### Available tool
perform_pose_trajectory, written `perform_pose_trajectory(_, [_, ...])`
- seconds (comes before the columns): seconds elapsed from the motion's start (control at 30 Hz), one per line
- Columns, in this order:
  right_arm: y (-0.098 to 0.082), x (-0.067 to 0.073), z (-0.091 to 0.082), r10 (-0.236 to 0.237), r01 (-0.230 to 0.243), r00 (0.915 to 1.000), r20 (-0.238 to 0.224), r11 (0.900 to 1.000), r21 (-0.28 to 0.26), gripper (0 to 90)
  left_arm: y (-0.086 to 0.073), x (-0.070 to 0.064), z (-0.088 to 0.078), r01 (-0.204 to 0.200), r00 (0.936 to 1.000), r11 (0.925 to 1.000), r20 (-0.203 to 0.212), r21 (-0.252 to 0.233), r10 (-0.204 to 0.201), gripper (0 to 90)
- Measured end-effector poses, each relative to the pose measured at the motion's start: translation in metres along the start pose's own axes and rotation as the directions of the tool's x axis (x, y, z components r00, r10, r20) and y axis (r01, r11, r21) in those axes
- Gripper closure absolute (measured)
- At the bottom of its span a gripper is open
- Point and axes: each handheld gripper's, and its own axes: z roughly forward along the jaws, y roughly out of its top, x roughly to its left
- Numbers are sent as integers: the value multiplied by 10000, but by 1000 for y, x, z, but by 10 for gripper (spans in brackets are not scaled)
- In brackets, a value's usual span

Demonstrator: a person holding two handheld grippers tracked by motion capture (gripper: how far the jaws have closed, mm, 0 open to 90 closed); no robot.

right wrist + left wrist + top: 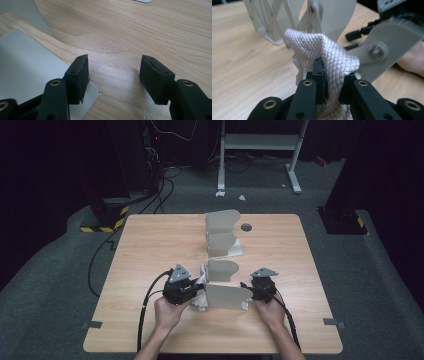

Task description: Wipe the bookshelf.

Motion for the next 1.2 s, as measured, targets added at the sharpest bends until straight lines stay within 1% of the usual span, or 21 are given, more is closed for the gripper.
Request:
perform_pose_trajectory(0.1, [0,0,0,0,0,10000,-3,10000,2,406,-6,1,5,277,9996,9995,93,168,-279,792])
perform_pose_trajectory(0.17, [0,0,0,1,-1,10000,-4,10000,2,406,-9,1,5,301,9995,9991,128,286,-305,792])
perform_pose_trajectory(0.27, [0,0,0,4,-4,10000,-4,10000,2,406,-9,1,3,272,9995,9991,165,329,-278,789])
perform_pose_trajectory(0.33, [0,0,0,3,-3,10000,-4,10000,3,406,-7,-1,-3,344,9992,9994,198,87,-345,787])
perform_pose_trajectory(0.37, [0,0,0,1,-1,10000,-4,10000,3,406,-5,-3,-6,296,9993,9996,239,-42,-295,787])
perform_pose_trajectory(0.43, [0,0,0,2,-2,10000,-4,10000,1,406,1,-7,-14,164,9997,9998,173,-114,-162,788])
perform_pose_trajectory(0.57, [0,0,0,3,-3,10000,-4,10000,4,406,8,-9,-29,296,9986,9983,446,-509,-273,789])
perform_pose_trajectory(0.6, [0,0,0,1,-1,10000,-4,10000,3,406,10,-10,-32,236,9990,9981,398,-571,-213,788])
perform_pose_trajectory(0.67, [0,0,0,2,-2,10000,-3,10000,2,406,14,-13,-37,161,9994,9978,304,-638,-142,789])
perform_pose_trajectory(0.83, [0,0,0,2,-2,10000,-2,10000,3,406,20,-15,-44,77,9991,9964,425,-846,-41,788])
perform_pose_trajectory(0.9, [0,0,0,5,-5,10000,0,10000,3,406,20,-17,-44,-75,9994,9970,341,-765,101,788])
perform_pose_trajectory(1.07, [0,0,0,10,-10,10000,7,10000,2,406,11,-18,-41,-34,9996,9984,270,-557,49,788])
perform_pose_trajectory(1.13, [0,0,0,10,-10,10000,8,10000,2,406,4,-20,-37,-97,9997,9994,232,-326,104,787])
perform_pose_trajectory(1.2, [0,0,0,7,-7,10000,8,10000,3,406,-3,-21,-28,-52,9996,10000,261,-9,52,787])
